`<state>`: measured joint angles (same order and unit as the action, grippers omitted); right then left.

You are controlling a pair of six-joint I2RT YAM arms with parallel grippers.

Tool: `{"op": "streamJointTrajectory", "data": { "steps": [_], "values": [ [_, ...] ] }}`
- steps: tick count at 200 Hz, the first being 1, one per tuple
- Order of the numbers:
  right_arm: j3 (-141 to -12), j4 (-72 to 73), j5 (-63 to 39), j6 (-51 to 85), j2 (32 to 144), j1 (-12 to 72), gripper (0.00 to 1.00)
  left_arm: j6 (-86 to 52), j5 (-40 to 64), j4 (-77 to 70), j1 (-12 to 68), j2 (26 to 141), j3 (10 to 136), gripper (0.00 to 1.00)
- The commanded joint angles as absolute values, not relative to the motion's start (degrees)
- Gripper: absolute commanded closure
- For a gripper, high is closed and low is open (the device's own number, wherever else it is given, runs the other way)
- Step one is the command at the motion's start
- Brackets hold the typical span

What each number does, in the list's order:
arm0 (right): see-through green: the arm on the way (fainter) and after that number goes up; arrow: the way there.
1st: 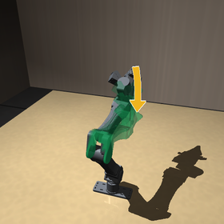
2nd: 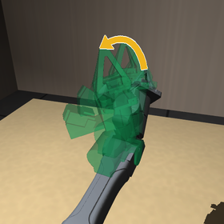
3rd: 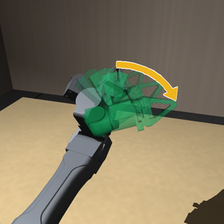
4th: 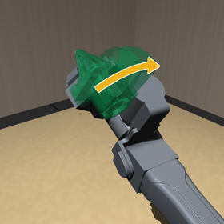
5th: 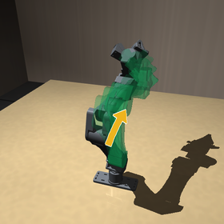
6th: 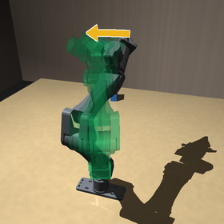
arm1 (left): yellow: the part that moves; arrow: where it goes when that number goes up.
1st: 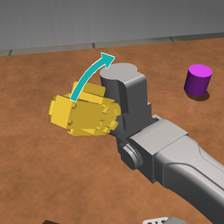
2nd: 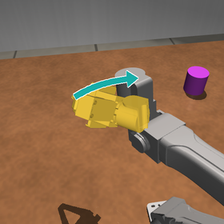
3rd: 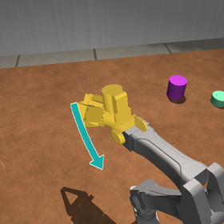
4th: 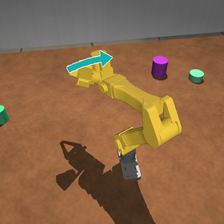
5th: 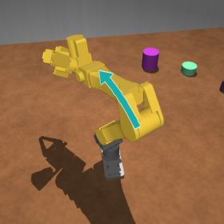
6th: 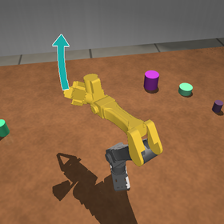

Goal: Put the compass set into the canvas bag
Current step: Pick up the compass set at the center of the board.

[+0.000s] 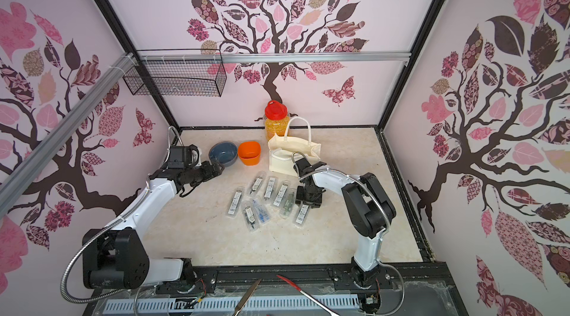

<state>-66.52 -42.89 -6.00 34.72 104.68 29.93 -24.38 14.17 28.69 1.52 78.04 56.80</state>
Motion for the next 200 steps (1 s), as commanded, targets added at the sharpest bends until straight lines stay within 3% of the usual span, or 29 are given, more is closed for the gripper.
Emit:
{"op": "streamJointTrajectory", "data": {
  "steps": [1, 121, 165, 200],
  "values": [
    [-67.81, -45.65, -3.00, 33.41, 106.18, 30.21, 0.45, -23.88, 13.71, 28.83, 1.27, 76.67, 57.13, 0.07],
    [-64.22, -42.28, 1.14, 23.84, 100.83, 23.25, 0.46, -24.17, 14.11, 29.02, 0.92, 76.72, 56.97, 0.07],
    [-64.93, -43.17, -0.49, 22.93, 102.92, 23.27, 0.32, -23.95, 13.91, 29.35, 0.88, 76.82, 56.97, 0.07],
    [-63.18, -44.58, -0.94, 23.84, 101.97, 23.26, 0.33, -24.06, 13.83, 29.30, 0.86, 77.01, 56.87, 0.07]
  ]
}}
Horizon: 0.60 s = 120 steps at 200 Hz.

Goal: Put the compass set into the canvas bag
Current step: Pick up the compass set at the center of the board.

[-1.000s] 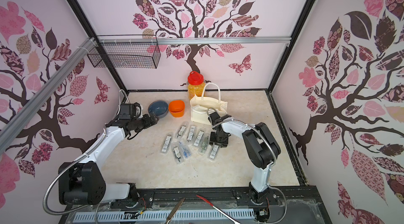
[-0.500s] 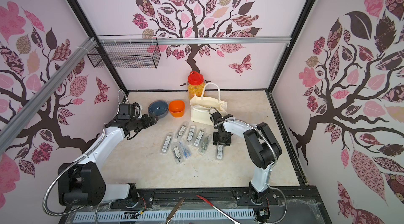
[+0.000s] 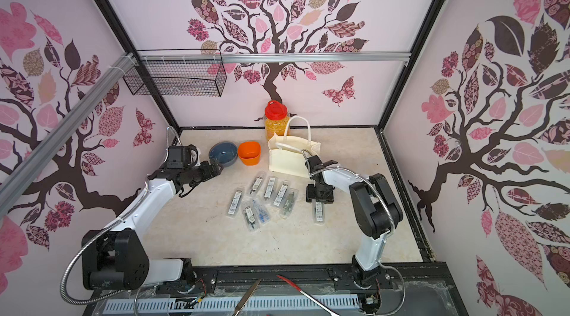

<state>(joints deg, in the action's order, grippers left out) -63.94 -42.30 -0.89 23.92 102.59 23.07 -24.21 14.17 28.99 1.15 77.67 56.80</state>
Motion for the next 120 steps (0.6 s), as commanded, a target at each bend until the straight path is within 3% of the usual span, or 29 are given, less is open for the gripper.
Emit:
{"op": "streamJointTrajectory", "data": {
  "steps": [1, 58, 120],
  "values": [
    [-63.14, -44.57, -0.95, 23.87, 101.92, 23.28, 0.34, -24.07, 13.86, 29.28, 0.87, 77.05, 56.87, 0.07],
    [-60.38, -45.28, 0.00, 24.34, 101.16, 23.82, 0.42, -24.39, 14.24, 29.17, 0.89, 77.50, 56.80, 0.07],
    [-61.15, -44.38, -0.87, 22.64, 98.31, 23.79, 0.61, -24.52, 14.50, 29.17, 0.88, 78.11, 57.09, 0.07]
  ]
}}
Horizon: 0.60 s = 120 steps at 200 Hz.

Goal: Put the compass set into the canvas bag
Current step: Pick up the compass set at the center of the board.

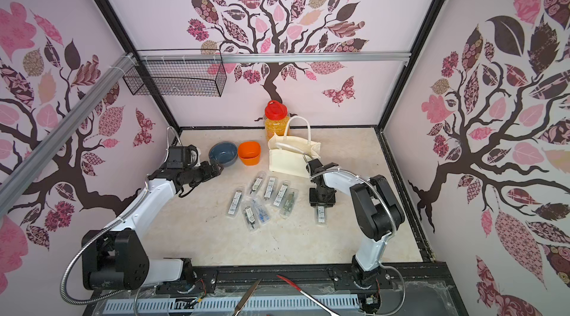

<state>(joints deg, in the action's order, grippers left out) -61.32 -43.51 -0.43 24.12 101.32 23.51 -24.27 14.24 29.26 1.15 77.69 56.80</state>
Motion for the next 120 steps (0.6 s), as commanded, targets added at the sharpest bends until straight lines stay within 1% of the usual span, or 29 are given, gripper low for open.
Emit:
{"op": "streamJointTrajectory", "data": {
  "steps": [1, 6, 23, 72, 102, 120],
  "values": [
    [-61.21, -44.38, -0.79, 22.52, 98.15, 23.80, 0.61, -24.52, 14.50, 29.18, 0.88, 78.12, 57.15, 0.07],
    [-61.45, -44.25, -0.25, 22.03, 97.45, 23.82, 0.63, -24.41, 14.50, 29.29, 0.86, 78.01, 57.19, 0.07],
    [-62.74, -44.61, 2.57, 20.37, 94.11, 23.73, 0.65, -24.17, 14.59, 29.37, 0.88, 78.22, 57.22, 0.07],
    [-67.42, -46.31, 7.83, 12.56, 84.09, 21.78, 0.65, -24.01, 14.99, 29.54, 0.88, 78.45, 56.69, 0.07],
    [-73.48, -45.57, 9.64, 5.00, 81.10, 21.39, 0.66, -24.34, 15.29, 29.53, 0.88, 78.39, 56.95, 0.07],
    [-77.83, -43.45, 11.09, 0.18, 80.38, 21.38, 0.68, -24.34, 15.42, 29.77, 0.83, 78.32, 57.07, 0.07]
  ]
}}
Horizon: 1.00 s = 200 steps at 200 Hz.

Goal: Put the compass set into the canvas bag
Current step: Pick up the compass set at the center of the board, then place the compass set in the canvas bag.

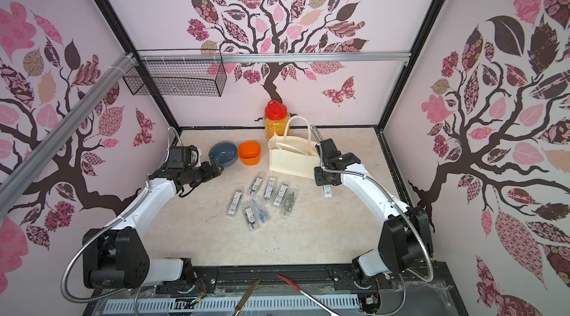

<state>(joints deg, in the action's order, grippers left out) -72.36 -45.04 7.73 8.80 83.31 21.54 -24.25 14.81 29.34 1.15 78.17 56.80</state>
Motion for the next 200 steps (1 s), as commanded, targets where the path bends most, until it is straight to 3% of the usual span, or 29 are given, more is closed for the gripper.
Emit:
{"op": "streamJointTrajectory", "data": {
  "steps": [1, 61, 112, 200],
  "values": [
    [-78.11, -43.39, 11.21, -0.09, 80.36, 21.37, 0.68, -24.35, 15.40, 29.78, 0.86, 78.31, 57.05, 0.07],
    [-103.03, -40.74, 15.80, -14.71, 95.33, 21.36, 0.69, -24.35, 15.73, 29.76, 0.86, 78.85, 57.21, 0.07],
    [-111.95, -31.37, 6.18, -24.75, 104.18, 22.06, 0.71, -23.60, 14.52, 30.17, 0.83, 79.09, 56.70, 0.07],
    [-93.24, -12.42, 0.19, -36.61, 101.15, 26.71, 0.73, -23.29, 14.35, 30.58, 0.90, 80.71, 57.25, 0.08]
  ]
}}
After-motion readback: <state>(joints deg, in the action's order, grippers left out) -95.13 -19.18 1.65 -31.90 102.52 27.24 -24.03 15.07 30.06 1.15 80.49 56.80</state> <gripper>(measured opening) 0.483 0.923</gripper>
